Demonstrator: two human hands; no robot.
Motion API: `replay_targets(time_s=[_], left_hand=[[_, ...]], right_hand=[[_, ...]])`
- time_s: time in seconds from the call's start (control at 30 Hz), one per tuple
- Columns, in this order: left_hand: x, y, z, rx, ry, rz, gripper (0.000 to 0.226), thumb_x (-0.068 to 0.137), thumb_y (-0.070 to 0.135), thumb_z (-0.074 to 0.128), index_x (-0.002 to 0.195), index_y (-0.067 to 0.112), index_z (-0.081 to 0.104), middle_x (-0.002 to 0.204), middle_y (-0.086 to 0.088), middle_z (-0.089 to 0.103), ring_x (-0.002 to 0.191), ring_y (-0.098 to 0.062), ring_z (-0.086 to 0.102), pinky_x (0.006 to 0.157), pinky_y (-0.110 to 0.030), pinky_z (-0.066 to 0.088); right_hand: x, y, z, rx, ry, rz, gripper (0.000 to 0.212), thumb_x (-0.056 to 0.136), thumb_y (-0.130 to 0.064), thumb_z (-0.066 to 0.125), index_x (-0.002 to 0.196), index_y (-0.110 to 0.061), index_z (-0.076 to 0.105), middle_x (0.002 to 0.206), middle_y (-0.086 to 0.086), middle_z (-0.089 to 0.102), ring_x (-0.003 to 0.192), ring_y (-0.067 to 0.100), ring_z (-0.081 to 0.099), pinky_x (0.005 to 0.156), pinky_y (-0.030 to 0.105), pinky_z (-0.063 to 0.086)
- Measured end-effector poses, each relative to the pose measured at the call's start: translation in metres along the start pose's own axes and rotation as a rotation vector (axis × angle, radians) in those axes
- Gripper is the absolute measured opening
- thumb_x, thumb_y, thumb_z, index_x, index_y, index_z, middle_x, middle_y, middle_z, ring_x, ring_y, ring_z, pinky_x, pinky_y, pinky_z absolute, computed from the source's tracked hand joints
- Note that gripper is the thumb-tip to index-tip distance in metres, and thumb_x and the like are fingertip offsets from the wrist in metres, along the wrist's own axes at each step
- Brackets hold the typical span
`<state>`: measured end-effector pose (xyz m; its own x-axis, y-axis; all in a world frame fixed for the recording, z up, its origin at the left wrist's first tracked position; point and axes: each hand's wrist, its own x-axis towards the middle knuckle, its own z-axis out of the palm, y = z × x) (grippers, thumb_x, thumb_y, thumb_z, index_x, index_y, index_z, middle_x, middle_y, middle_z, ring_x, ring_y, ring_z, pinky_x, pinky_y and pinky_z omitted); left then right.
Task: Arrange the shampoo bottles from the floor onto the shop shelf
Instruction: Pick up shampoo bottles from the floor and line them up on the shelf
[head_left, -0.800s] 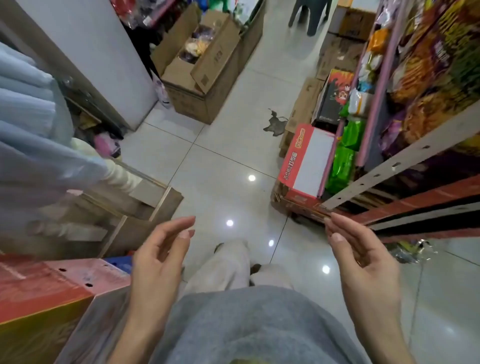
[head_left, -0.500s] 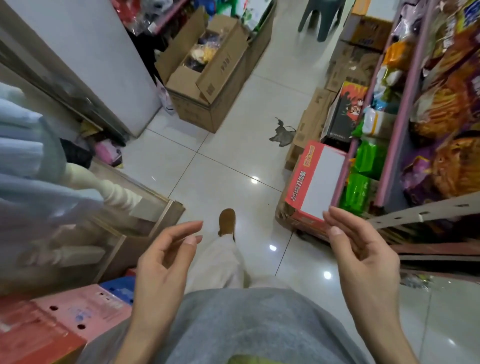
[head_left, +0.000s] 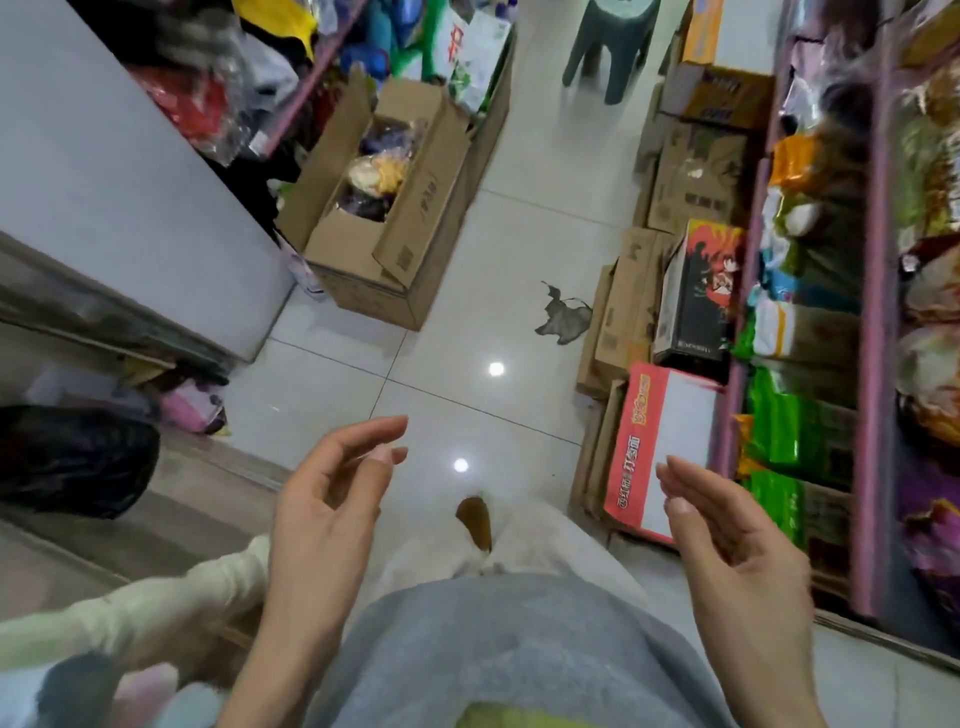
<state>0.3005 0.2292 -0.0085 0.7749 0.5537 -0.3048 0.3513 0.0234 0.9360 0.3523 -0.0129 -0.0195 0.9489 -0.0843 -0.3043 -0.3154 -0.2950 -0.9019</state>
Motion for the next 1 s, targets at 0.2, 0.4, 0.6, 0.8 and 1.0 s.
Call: replay_targets(time_s=[0.2,0.4,0.6,0.8,1.0], left_hand=[[0.095,0.035,0.021,0.009,-0.023,0.034,0.022,0.092,0.017,0.056,0.099,0.032,0.07,0.102,0.007,0.071,0.101,-0.007,0.066,0.077,-0.026,0.051],[0.197,0.066,0.067,0.019,-0.01,0.038,0.024,0.093,0.012,0.054,0.1,0.027,0.071,0.098,0.007,0.072,0.099,-0.01,0.067,0.086,-0.023,0.054],[0.291,0.108,0.124,0.011,-0.025,0.038,0.023,0.094,0.014,0.054,0.102,0.028,0.07,0.102,0.008,0.071,0.1,-0.008,0.067,0.081,-0.012,0.05],[0.361,0.142,0.163,0.023,-0.061,0.048,0.02,0.093,0.021,0.056,0.103,0.032,0.069,0.106,0.013,0.07,0.101,-0.005,0.066,0.078,-0.008,0.048],[0.437,0.165,0.183,0.057,-0.082,0.04,0.019,0.093,0.024,0.057,0.103,0.036,0.069,0.107,0.014,0.07,0.101,-0.007,0.066,0.081,-0.017,0.054]], right_hand=[[0.073,-0.034,0.03,-0.019,0.028,0.022,0.039,0.089,-0.003,0.059,0.101,-0.039,0.066,0.107,-0.012,0.071,0.104,0.003,0.064,0.088,0.01,0.048],[0.187,-0.075,0.053,0.036,0.028,-0.027,0.032,0.09,0.0,0.057,0.107,-0.025,0.068,0.104,-0.015,0.071,0.098,-0.005,0.064,0.085,0.006,0.047],[0.305,-0.125,0.057,0.007,0.012,-0.056,0.031,0.091,-0.001,0.057,0.113,-0.02,0.067,0.106,-0.013,0.07,0.1,-0.005,0.064,0.084,0.007,0.048],[0.394,-0.169,0.067,-0.01,0.001,-0.091,0.032,0.09,-0.003,0.057,0.111,-0.026,0.068,0.102,-0.019,0.071,0.099,-0.006,0.064,0.078,0.003,0.047],[0.484,-0.21,0.104,0.007,-0.017,-0.137,0.032,0.09,-0.003,0.057,0.112,-0.025,0.067,0.102,-0.02,0.071,0.1,-0.006,0.063,0.083,0.006,0.047]])
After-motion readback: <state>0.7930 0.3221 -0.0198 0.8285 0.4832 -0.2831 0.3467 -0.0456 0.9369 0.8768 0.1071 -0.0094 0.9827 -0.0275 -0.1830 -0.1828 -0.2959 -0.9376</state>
